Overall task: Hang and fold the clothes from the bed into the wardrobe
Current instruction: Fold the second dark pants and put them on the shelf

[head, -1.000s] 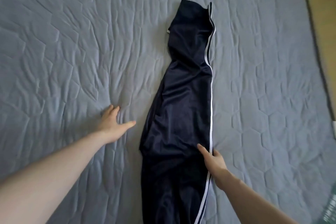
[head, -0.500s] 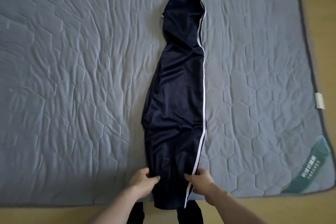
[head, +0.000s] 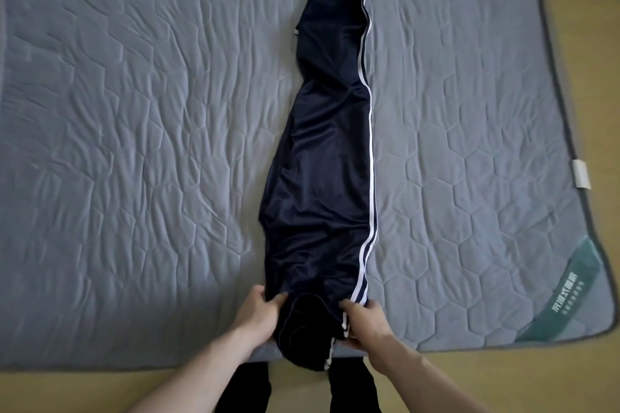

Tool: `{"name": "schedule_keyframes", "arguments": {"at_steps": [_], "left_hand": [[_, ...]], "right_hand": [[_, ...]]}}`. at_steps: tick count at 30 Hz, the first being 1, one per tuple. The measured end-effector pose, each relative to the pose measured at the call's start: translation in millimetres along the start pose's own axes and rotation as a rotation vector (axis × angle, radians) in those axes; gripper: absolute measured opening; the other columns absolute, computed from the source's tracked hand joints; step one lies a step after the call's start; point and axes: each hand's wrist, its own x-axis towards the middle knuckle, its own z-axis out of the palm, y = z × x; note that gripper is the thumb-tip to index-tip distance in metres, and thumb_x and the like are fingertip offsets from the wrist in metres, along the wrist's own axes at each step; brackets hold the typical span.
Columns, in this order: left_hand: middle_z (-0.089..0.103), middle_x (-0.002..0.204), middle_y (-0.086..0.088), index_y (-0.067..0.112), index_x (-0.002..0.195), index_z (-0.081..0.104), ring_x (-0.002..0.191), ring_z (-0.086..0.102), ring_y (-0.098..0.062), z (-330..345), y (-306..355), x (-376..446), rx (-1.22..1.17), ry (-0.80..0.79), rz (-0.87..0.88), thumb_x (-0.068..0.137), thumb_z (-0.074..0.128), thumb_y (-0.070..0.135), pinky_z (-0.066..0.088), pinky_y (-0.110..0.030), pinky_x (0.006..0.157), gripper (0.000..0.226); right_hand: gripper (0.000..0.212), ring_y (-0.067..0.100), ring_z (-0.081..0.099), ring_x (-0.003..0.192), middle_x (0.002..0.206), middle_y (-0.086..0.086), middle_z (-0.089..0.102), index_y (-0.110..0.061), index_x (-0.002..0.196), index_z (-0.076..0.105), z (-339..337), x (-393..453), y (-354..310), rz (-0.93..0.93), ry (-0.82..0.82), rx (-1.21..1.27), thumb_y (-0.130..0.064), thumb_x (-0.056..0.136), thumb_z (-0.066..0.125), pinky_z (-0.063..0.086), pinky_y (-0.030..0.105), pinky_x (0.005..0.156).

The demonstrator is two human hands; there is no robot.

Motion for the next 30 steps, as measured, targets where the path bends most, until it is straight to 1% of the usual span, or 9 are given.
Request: {"name": "schedule_keyframes", "arguments": {"at_steps": [3, 6, 10, 15, 20, 23, 25, 27, 30], "left_hand": [[0.067, 0.122, -0.002, 0.029, 0.133, 0.049, 0.098, 0.069, -0.019, -17, 43, -2, -0.209, 0.048, 0.053, 0.094, 0.068, 0.045, 0.059, -0.035, 0.08, 0.047], [0.068, 0.125, -0.008, 0.026, 0.134, 0.055, 0.105, 0.069, -0.027, -35, 97, 1, -0.376, 0.08, 0.139, 0.093, 0.073, 0.035, 0.062, -0.043, 0.083, 0.045], [0.071, 0.114, -0.014, 0.019, 0.11, 0.067, 0.088, 0.072, -0.027, -55, 174, 9, -0.598, 0.0, 0.191, 0.1, 0.066, 0.028, 0.059, -0.031, 0.052, 0.013], [0.073, 0.113, -0.006, 0.019, 0.134, 0.054, 0.08, 0.074, -0.018, -66, 216, 39, -0.457, 0.127, 0.342, 0.099, 0.065, 0.031, 0.059, -0.032, 0.066, 0.039], [0.054, 0.143, -0.013, 0.011, 0.141, 0.05, 0.126, 0.056, -0.033, -53, 178, 75, 0.081, 0.357, 0.181, 0.082, 0.075, 0.045, 0.046, -0.038, 0.105, 0.073], [0.045, 0.151, -0.014, 0.008, 0.151, 0.036, 0.133, 0.052, -0.036, -43, 155, 89, -0.011, 0.241, 0.044, 0.074, 0.081, 0.054, 0.044, -0.045, 0.111, 0.1], [0.049, 0.149, -0.01, 0.009, 0.149, 0.036, 0.13, 0.054, -0.033, -35, 147, 97, -0.11, 0.159, 0.025, 0.071, 0.084, 0.055, 0.046, -0.043, 0.109, 0.103], [0.058, 0.141, -0.006, 0.011, 0.144, 0.044, 0.125, 0.059, -0.029, -31, 144, 103, -0.18, 0.163, 0.048, 0.073, 0.086, 0.053, 0.048, -0.038, 0.104, 0.093], [0.072, 0.117, 0.0, 0.021, 0.121, 0.067, 0.098, 0.067, -0.019, -27, 143, 107, -0.248, 0.155, 0.102, 0.082, 0.082, 0.043, 0.052, -0.029, 0.081, 0.048]], "right_hand": [[0.02, 0.021, 0.065, 0.057, 0.074, 0.011, 0.061, -0.001, 0.104, 0.06, -2, -5, -49, -0.082, 0.035, 0.089, -0.01, 0.088, 0.068, 0.064, 0.042, 0.058], [0.031, 0.017, 0.064, 0.052, 0.079, 0.008, 0.061, -0.012, 0.106, 0.052, -6, -11, -106, -0.16, 0.041, 0.154, -0.017, 0.085, 0.074, 0.063, 0.038, 0.058], [0.019, 0.017, 0.061, 0.047, 0.075, 0.007, 0.062, -0.008, 0.103, 0.06, -15, -10, -182, -0.264, -0.025, 0.228, -0.02, 0.093, 0.07, 0.058, 0.03, 0.053], [0.044, 0.024, 0.074, 0.083, 0.113, 0.007, 0.07, -0.018, 0.133, 0.047, -21, 11, -221, -0.359, -0.002, 0.2, -0.028, 0.095, 0.068, 0.065, 0.038, 0.069], [0.083, 0.029, 0.065, 0.113, 0.143, 0.01, 0.054, -0.015, 0.154, 0.033, -26, 49, -189, -0.355, 0.271, -0.32, -0.036, 0.086, 0.076, 0.051, 0.036, 0.096], [0.094, 0.032, 0.056, 0.129, 0.148, 0.011, 0.051, -0.011, 0.156, 0.028, -22, 66, -167, -0.261, 0.226, -0.277, -0.042, 0.084, 0.08, 0.044, 0.037, 0.106], [0.092, 0.03, 0.059, 0.124, 0.14, 0.01, 0.058, -0.009, 0.151, 0.036, -17, 78, -158, -0.241, 0.197, -0.224, -0.045, 0.08, 0.083, 0.047, 0.038, 0.107], [0.087, 0.028, 0.064, 0.116, 0.131, 0.008, 0.064, -0.009, 0.144, 0.043, -12, 88, -155, -0.245, 0.18, -0.188, -0.047, 0.078, 0.085, 0.052, 0.04, 0.103], [0.058, 0.021, 0.071, 0.096, 0.11, 0.003, 0.072, -0.009, 0.129, 0.06, -10, 99, -154, -0.25, 0.135, -0.123, -0.036, 0.083, 0.083, 0.057, 0.031, 0.074]]}}
